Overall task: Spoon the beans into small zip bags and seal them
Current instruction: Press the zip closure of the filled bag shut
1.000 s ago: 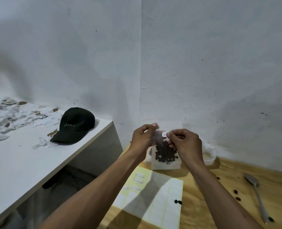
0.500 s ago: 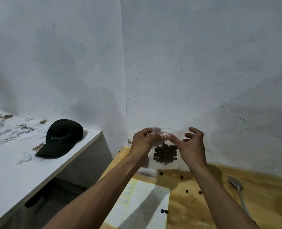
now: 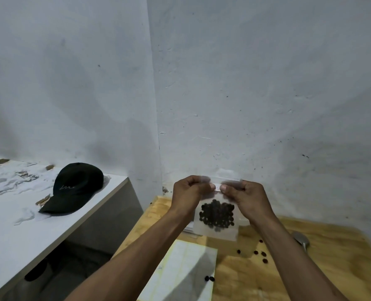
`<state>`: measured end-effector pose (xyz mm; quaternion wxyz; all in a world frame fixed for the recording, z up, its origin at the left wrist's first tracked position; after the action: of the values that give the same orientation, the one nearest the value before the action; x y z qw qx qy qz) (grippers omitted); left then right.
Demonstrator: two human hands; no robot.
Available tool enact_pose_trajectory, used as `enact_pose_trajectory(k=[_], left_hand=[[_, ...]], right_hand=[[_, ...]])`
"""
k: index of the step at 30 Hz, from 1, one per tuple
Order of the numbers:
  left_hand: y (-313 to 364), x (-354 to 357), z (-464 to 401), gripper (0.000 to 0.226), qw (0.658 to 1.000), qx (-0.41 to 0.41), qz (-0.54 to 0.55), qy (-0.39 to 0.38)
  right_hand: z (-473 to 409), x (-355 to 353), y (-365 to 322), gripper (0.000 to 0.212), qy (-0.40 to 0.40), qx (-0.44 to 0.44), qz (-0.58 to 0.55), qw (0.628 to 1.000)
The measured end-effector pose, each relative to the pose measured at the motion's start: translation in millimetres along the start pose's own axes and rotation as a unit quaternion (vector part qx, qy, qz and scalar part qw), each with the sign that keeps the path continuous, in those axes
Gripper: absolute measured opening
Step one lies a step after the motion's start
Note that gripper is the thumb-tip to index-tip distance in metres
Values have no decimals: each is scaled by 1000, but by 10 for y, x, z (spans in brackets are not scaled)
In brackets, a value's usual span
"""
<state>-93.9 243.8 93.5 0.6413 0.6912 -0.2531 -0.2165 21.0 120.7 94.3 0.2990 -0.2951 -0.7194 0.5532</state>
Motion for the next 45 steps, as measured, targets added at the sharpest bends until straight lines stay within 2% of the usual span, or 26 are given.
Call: enact_pose_trajectory(k=[10, 14, 19, 20, 22, 25, 27, 31, 33, 38, 41, 43, 45], left_hand=[[97, 124, 53, 16, 999, 28, -25, 30], [145, 186, 34, 17, 999, 39, -19, 21], [145, 342, 26, 16, 999, 39, 13, -15], [131, 412, 15, 15, 999, 34, 21, -30], [56, 582, -12, 17, 997, 28, -11, -72], [-93, 902, 50, 36, 978, 11, -133, -157], [-173, 1138, 151, 45, 969, 16, -150, -195], [-276, 1626, 371, 62, 962, 41, -177, -204], [-350, 1903, 471, 69, 956, 52, -198, -212], [-602, 2546, 705, 77, 922, 88, -278, -257], [-799, 2805, 718, 76, 898, 100, -352, -245], [-892, 2920, 705, 66, 880, 108, -392, -247], [-982, 2992, 689, 54, 841, 144, -454, -259]], right_hand=[[37, -69, -111, 38, 49, -24, 55, 997], [33, -135, -195, 38, 31, -14, 86, 996], [145, -397, -213, 26, -62, 69, 69, 993], [179, -477, -210, 24, -61, 75, 56, 994], [219, -671, -197, 20, -22, 67, 32, 997], [259, -1028, -174, 23, 55, 63, 22, 996], [320, -1280, -176, 32, 85, 71, 26, 994], [548, -1798, -147, 76, 111, 105, 99, 983], [667, -2061, -89, 85, 147, 91, 144, 974], [852, -2586, 106, 61, 236, 88, 252, 934], [839, -2740, 261, 53, 239, 96, 327, 909], [783, -2816, 376, 49, 235, 87, 352, 902], [727, -2856, 477, 46, 200, 82, 400, 891]])
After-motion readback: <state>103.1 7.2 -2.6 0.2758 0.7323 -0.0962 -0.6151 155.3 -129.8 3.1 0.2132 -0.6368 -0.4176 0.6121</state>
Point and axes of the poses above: each hand's wrist, its own z-axis away from the middle knuckle, its own x-axis out of the palm, y = z × x, the point moved 3 cm from there along -z, towards the middle knuckle, and after that the axes turned 11 degrees about -z, right-handed, at the moved point
